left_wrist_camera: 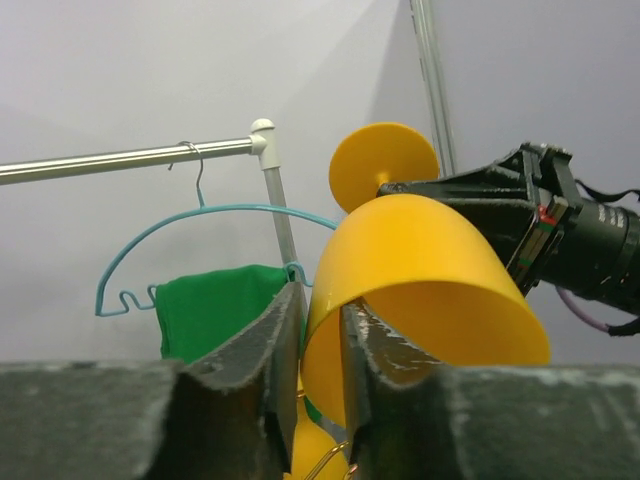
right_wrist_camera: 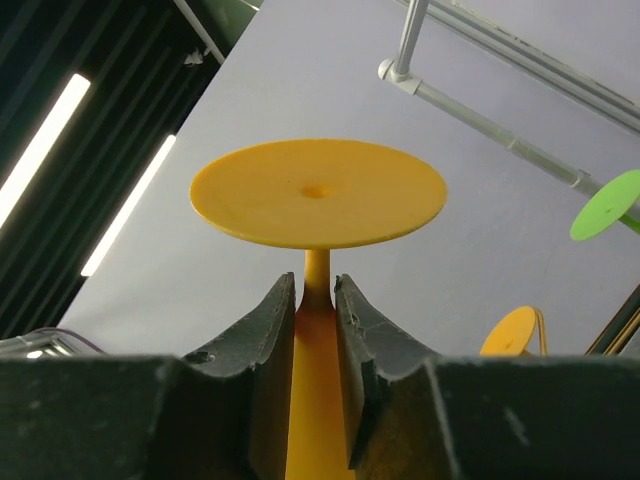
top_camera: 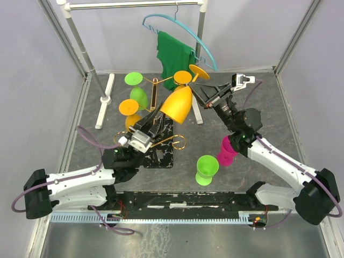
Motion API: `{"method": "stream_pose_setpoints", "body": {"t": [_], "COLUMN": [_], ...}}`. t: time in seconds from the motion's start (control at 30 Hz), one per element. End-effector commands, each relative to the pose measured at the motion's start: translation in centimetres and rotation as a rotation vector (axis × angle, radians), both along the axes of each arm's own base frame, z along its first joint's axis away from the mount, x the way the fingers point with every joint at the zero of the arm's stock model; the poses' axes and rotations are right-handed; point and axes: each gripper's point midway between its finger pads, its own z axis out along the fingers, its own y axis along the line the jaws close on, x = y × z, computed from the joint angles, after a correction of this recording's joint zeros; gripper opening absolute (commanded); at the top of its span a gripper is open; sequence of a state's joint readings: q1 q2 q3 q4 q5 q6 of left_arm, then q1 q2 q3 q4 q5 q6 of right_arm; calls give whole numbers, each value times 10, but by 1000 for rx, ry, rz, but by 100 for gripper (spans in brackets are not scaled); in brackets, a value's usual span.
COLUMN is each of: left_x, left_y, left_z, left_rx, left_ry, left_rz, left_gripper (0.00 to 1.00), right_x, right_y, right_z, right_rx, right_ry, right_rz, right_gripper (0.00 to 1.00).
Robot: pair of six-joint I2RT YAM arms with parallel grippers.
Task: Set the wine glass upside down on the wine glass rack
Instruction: Turn the wine glass upside down at the wine rack.
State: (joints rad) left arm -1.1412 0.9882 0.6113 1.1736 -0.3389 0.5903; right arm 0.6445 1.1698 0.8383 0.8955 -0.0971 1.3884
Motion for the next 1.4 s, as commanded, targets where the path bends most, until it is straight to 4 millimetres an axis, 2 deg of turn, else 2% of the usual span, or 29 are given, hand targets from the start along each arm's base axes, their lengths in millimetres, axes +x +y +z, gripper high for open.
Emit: {"method": "stream_pose_setpoints", "body": {"t": [0.0,0.1,0.17,0.33,0.5,0.6,0.67,0.73,0.77,0.9,1.17,1.37], "left_x": [-5,-4,-3,-1,1,1,1,1,3,9,2,6], "left_y": [9,11,12,14,29,48,64,67,70,81,94,96], "left_z": [4,0,-4,-26,-50,-46,-32,-23,-18,-6,9,3], "left_rx": [-39,-25,-14,41,85,45,-12,-7,-9,-19,-98,-85], "left_ry": [11,19,32,82,186,240,274,308,334,429,435,439], "left_rz": [-12,-4,1,7,27,57,77,79,92,143,114,147], "left_gripper": [34,51,58,61,64,66,69,70,70,71,71,72], "right_x": [-17,-19,-20,-23,-28,-30,-32,-33,-32,-32,-23,-27], "right_y": [-11,-15,-17,-20,-28,-40,-46,-49,-50,-51,-40,-27], "right_z": [25,27,29,32,21,7,-7,-19,-32,-63,-114,-119], "right_rx": [-10,-29,-40,-118,-375,-545,-644,-729,-796,-942,-975,-878], "right_ry": [-107,-122,-134,-173,-217,-249,-259,-277,-262,-284,-399,-544], "right_rz": [-40,-68,-84,-129,-223,-295,-320,-325,-315,-293,-307,-337], "right_gripper": [1,0,1,1,1,1,1,1,1,1,1,1]}}
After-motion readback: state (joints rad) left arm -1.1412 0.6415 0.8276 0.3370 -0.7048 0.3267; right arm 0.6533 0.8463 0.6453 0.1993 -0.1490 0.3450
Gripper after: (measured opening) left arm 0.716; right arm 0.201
